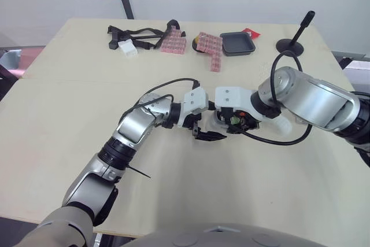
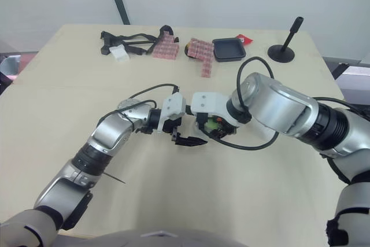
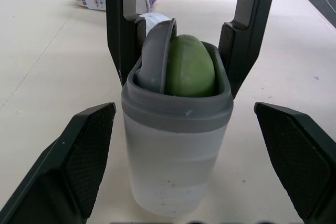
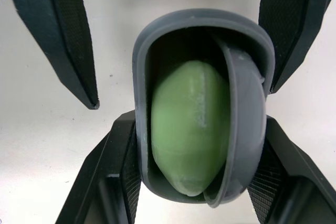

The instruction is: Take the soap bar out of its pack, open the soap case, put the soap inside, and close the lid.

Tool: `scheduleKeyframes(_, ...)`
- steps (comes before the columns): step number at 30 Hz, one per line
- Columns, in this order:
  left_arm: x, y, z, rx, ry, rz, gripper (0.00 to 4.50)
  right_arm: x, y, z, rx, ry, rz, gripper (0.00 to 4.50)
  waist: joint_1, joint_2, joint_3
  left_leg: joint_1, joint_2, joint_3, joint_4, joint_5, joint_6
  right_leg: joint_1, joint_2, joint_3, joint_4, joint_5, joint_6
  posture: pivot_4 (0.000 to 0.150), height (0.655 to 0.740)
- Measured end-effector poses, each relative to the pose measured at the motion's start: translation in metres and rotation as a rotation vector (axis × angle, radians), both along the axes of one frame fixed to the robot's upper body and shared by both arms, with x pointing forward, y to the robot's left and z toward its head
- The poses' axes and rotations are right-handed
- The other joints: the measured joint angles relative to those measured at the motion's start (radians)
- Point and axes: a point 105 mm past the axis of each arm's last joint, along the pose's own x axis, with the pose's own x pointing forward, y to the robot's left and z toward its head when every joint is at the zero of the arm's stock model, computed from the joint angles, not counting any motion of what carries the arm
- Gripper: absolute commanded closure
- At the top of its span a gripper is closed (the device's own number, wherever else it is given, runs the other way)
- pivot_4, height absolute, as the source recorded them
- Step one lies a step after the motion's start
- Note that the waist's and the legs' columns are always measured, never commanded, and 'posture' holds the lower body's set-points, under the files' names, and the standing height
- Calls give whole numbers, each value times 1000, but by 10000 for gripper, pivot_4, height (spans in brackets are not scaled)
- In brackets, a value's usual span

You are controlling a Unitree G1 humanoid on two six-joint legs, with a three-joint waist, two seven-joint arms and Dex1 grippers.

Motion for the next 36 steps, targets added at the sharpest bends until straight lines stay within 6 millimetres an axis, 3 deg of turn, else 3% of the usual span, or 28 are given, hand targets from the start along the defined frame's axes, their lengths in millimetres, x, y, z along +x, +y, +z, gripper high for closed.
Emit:
scheduleKeyframes(20, 2, 1, -3, 7, -15, -1, 0, -1, 0, -4, -1, 6, 13, 24186, 5, 0, 0, 0, 0, 0, 1, 0, 0, 0, 0, 1, 1, 0, 0, 1500, 7400)
scheduleKeyframes(29, 2, 0, -6, 7, -13, -16, 26127, -2, 0, -4, -3, 15, 14, 24186, 5, 0, 0, 0, 0, 0, 1, 0, 0, 0, 0, 1, 1, 0, 0, 1500, 7400)
scheduleKeyframes(36, 2, 0, -6, 14, -30, -17, 26254, -1, 0, -4, -5, 9, 14, 24186, 5, 0, 0, 0, 0, 0, 1, 0, 0, 0, 0, 1, 2, 0, 0, 1500, 7400)
